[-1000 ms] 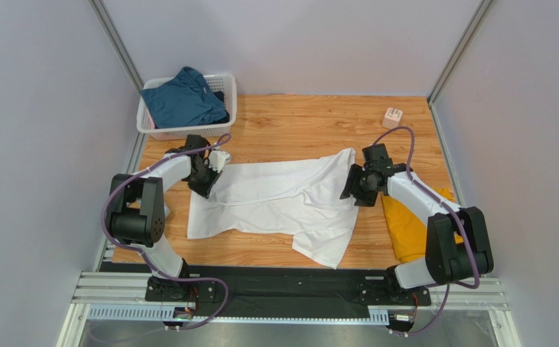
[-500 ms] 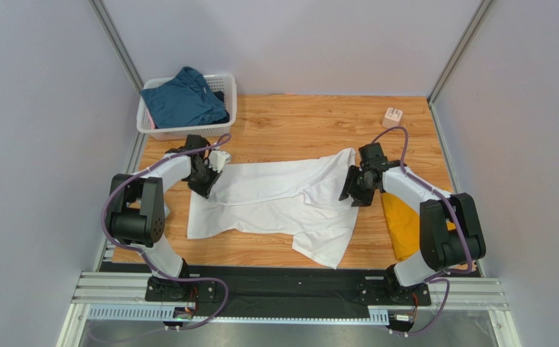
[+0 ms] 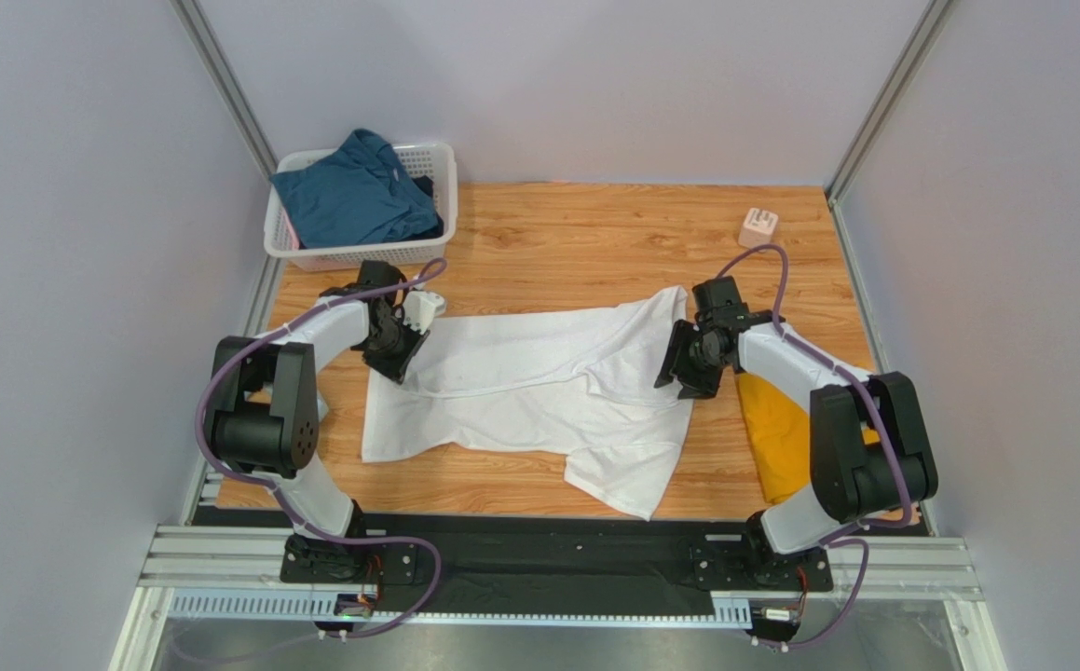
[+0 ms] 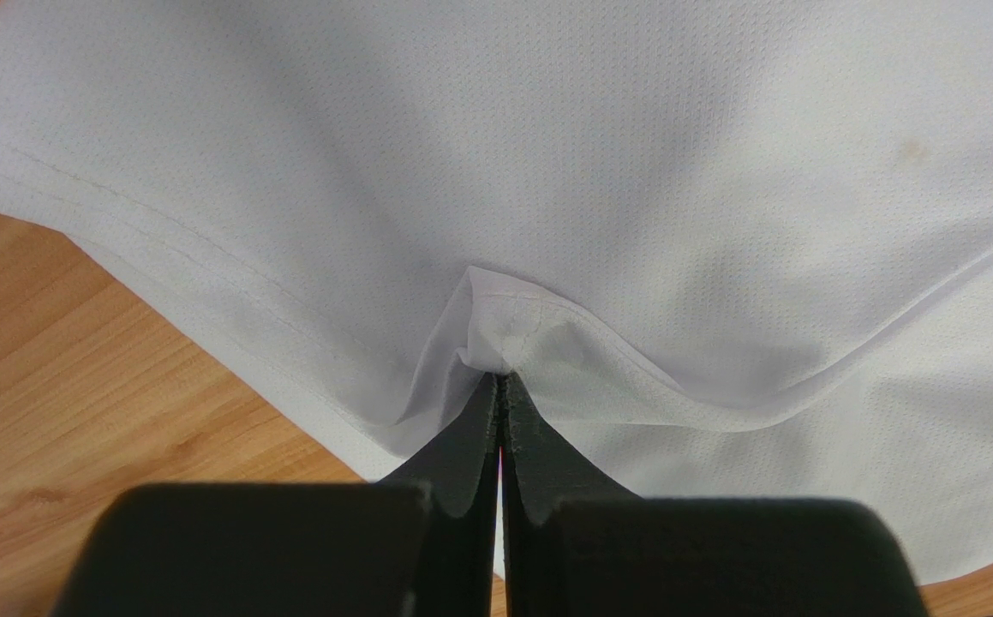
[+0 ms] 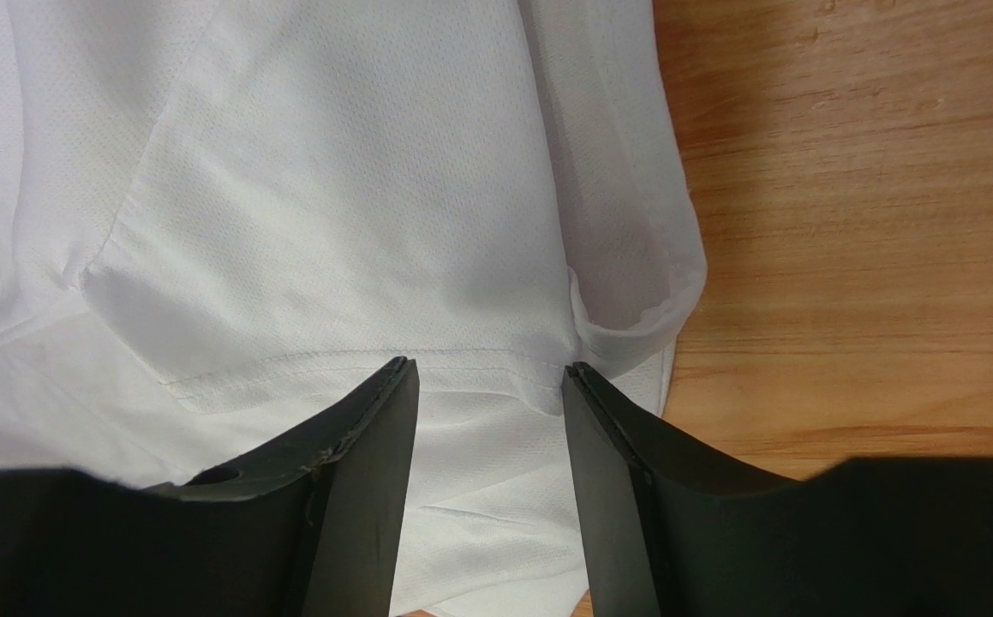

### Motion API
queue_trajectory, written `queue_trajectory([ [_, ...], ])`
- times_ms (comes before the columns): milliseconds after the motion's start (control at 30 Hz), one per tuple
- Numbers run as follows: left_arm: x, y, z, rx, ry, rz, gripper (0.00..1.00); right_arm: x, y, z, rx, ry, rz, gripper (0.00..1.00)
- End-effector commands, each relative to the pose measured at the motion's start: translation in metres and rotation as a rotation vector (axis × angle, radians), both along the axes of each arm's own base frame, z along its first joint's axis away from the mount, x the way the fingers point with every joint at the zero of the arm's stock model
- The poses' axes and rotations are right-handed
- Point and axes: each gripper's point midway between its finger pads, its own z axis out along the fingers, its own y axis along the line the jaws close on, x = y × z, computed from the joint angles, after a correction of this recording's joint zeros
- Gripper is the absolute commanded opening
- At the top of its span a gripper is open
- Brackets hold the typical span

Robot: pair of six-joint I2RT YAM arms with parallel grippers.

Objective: Fold and stack the t-shirts
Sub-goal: Flatten out the tshirt

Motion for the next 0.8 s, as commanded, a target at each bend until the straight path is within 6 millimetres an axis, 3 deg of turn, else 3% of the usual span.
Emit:
queue_trajectory([
  [0, 0.0, 0.0, 0.002, -0.015, -0.013, 0.01, 0.0, 0.002, -0.001, 0.0, 0.003, -0.029, 0.0, 0.5],
  [200, -0.001, 0.0, 0.001, -0.014, -0.012, 0.014, 0.0, 0.002, 0.002, -0.006, 0.026, -0.015, -0.009, 0.47],
  [333, 0.0, 0.0, 0.003, -0.013, -0.017, 0.013, 0.0, -0.003, 0.003, -0.012, 0.028, 0.004, -0.01, 0.36],
  [600, 0.001, 0.0, 0.003, -0.012, -0.014, 0.011, 0.0, -0.012, -0.004, -0.013, 0.0, 0.008, -0.019, 0.39],
  [700, 0.001, 0.0, 0.004, -0.015, -0.016, 0.015, 0.0, -0.01, -0.002, -0.014, 0.007, 0.01, -0.018, 0.34],
  [767, 0.0, 0.0, 0.004, -0.013, -0.016, 0.016, 0.0, -0.007, -0.001, -0.012, 0.013, 0.007, -0.017, 0.25],
])
